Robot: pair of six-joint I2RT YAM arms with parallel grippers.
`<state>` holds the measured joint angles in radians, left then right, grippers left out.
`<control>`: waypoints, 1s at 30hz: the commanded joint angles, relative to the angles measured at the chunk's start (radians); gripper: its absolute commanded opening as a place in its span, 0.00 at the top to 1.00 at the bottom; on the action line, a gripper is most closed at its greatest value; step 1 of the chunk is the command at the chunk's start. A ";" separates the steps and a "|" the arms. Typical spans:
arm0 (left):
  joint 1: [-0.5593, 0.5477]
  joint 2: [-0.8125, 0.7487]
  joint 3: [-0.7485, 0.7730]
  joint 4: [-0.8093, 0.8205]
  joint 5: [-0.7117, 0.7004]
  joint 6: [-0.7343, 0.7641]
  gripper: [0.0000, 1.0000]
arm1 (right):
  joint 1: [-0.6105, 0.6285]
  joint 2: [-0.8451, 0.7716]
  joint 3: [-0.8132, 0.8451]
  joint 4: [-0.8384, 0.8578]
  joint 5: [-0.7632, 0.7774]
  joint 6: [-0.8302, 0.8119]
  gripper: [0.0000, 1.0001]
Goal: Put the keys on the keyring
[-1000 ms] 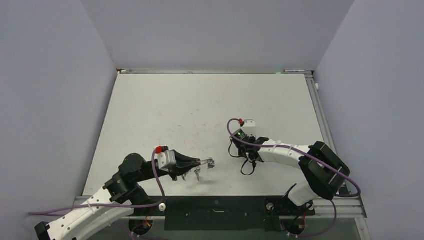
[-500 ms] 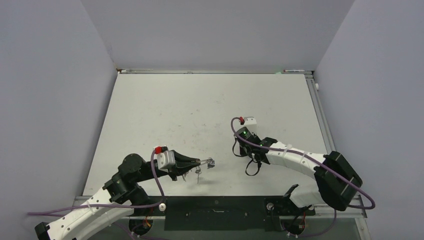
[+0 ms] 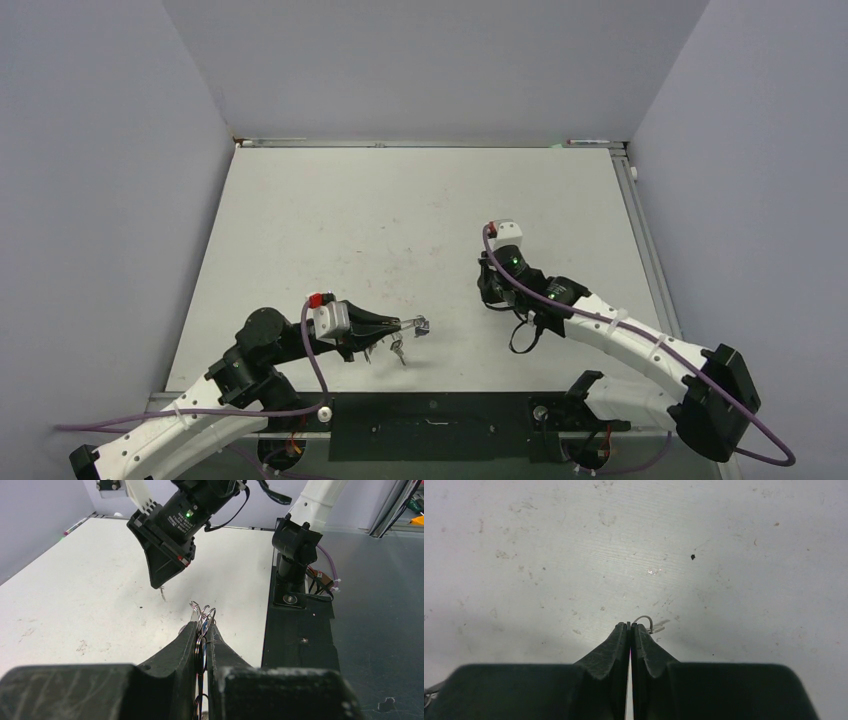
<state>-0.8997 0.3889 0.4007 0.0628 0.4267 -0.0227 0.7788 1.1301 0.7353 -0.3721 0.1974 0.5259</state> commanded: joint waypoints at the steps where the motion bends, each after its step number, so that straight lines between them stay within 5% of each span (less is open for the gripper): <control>1: 0.004 -0.014 0.043 0.061 0.004 -0.002 1.00 | 0.002 -0.085 0.055 0.025 -0.073 -0.040 0.95; 20: 0.005 -0.026 0.037 0.096 0.060 -0.038 1.00 | 0.002 -0.210 0.188 0.037 -0.282 -0.194 0.95; 30: 0.021 -0.016 0.040 0.159 0.188 -0.127 1.00 | 0.004 -0.238 0.289 -0.011 -0.524 -0.268 0.95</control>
<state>-0.8917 0.3756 0.4007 0.1009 0.5396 -0.1009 0.7788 0.9222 0.9565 -0.3805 -0.1936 0.2970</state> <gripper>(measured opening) 0.042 0.057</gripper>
